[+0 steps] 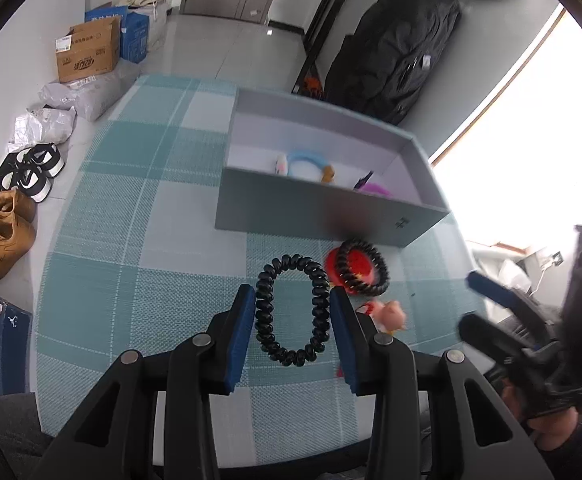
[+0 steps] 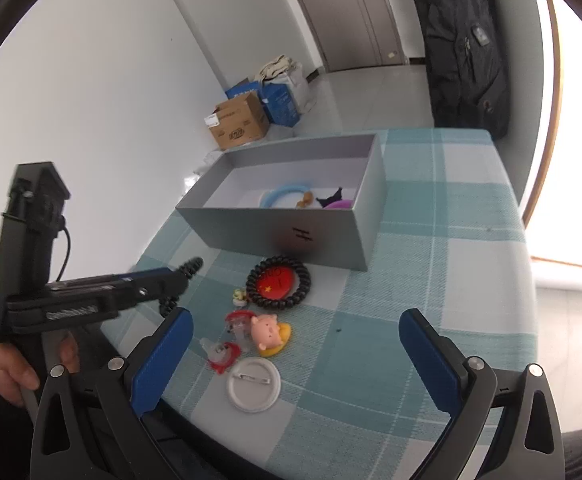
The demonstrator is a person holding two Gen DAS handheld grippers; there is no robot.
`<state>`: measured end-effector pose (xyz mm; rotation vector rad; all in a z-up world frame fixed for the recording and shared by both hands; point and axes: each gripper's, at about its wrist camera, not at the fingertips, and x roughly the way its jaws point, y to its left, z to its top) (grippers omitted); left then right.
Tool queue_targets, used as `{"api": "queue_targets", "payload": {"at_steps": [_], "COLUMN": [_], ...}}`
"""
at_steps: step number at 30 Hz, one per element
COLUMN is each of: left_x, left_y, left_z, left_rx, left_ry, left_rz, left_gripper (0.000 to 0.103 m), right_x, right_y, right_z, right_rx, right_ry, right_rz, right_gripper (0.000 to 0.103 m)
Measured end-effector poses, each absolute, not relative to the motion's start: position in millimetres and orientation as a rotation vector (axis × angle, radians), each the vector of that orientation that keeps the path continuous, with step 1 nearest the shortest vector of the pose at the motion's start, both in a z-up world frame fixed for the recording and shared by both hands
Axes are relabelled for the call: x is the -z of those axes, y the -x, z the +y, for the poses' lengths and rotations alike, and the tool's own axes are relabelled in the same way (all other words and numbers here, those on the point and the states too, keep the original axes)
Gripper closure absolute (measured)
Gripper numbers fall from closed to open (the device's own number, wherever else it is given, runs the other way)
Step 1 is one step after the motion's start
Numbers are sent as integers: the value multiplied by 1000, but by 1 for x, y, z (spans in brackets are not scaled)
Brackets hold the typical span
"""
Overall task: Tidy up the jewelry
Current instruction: 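Lift the black hair tie with the left tool while the right tool grasps another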
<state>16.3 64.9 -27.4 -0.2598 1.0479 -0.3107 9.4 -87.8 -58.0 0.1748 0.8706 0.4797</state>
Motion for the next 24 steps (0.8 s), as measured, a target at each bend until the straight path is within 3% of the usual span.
{"api": "queue_targets", "payload": {"at_steps": [12,17,24], "left_x": [20,21,24], "left_y": [-20,-23,-27], "left_z": [87,91,98], "left_rx": [311,309,308], "left_ry": [395,412,439], "left_rz": [986,981,986], "left_gripper": [70,70,70], "right_x": [74,79,88], "right_y": [-32,-42,-49], "right_z": [-57,-46,-29], "right_rx": [-482,-474,-473], "right_ry": [-132,-105,-7], "right_rz": [915,924,934], "right_gripper": [14,27,34]}}
